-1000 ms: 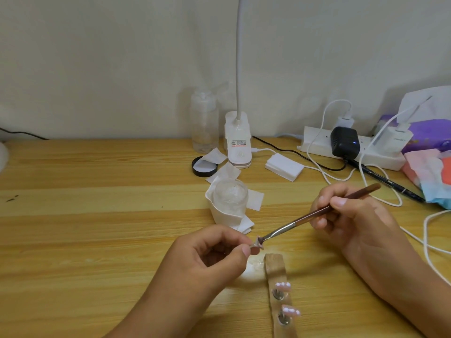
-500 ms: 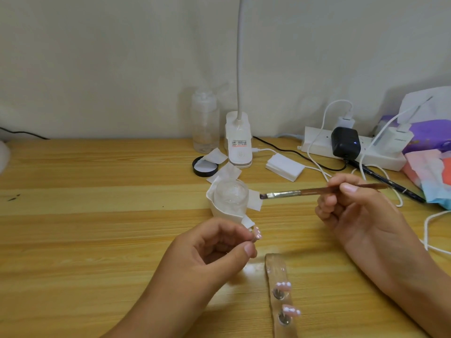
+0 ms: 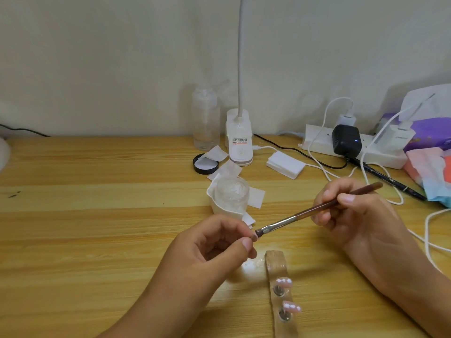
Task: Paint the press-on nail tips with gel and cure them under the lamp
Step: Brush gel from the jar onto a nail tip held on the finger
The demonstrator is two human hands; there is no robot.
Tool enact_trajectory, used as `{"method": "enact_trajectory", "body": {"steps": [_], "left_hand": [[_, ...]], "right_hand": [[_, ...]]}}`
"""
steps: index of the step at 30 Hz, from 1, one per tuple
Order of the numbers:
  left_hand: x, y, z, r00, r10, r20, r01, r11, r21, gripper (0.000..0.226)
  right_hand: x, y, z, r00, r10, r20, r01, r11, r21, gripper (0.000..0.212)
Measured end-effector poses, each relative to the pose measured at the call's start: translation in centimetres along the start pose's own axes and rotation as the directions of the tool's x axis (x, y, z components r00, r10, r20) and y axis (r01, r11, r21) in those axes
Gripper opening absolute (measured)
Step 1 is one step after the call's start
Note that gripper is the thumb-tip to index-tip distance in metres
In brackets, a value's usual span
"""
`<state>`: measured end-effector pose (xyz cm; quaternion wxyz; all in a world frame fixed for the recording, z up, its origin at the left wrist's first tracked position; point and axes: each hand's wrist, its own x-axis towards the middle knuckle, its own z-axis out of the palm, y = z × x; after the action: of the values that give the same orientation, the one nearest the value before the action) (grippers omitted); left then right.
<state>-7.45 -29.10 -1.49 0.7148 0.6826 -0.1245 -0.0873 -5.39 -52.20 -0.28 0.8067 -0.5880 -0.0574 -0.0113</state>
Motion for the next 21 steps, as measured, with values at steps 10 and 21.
{"method": "enact_trajectory", "body": {"steps": [10,21], "left_hand": [[0.08,-0.15,-0.05,1.0,-0.008,-0.019,0.008,0.999,-0.036,0.019],[0.04,0.05,0.03,1.0,-0.019,-0.021,0.017,0.998,-0.06,0.019]], "right_hand": [[0.16,0.01,-0.29,0.995,-0.072,-0.072,0.071,0.997,-0.013,0.024],[0.06,0.13,-0.13,0.999,-0.043,-0.002,0.042,0.998,-0.056,0.024]]}}
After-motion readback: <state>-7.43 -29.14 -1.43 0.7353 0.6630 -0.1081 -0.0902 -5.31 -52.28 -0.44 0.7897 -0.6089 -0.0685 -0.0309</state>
